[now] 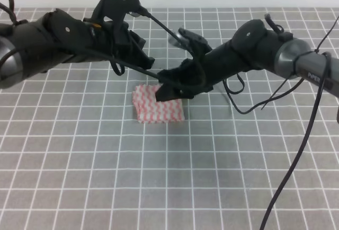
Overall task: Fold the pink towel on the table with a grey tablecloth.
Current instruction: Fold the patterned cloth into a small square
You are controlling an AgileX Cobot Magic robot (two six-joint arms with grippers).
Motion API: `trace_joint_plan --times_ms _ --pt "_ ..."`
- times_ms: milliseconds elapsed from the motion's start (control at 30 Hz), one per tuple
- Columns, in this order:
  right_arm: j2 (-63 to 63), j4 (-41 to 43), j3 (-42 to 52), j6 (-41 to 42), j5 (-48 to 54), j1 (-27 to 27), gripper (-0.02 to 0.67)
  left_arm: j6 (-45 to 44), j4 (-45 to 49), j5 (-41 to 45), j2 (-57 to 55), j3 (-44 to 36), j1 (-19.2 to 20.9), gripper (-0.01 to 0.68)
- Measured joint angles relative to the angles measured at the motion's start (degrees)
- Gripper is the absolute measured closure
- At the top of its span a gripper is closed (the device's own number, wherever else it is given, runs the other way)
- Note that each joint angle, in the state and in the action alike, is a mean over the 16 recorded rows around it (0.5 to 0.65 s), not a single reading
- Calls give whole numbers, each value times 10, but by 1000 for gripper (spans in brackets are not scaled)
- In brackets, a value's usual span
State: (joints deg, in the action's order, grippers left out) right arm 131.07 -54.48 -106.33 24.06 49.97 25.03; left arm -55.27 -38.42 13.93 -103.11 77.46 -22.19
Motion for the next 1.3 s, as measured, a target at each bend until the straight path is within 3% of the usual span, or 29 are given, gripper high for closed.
trace_joint_plan --times_ms 300,1000,1300 --pt "11 40 -1 0 15 3 657 0 -1 4 0 0 6 675" --pt "-3 147 -50 -17 52 -34 665 0 -6 116 -43 -1 9 675" --pt "0 141 -51 -13 44 -40 665 -1 -8 157 -99 -1 9 675"
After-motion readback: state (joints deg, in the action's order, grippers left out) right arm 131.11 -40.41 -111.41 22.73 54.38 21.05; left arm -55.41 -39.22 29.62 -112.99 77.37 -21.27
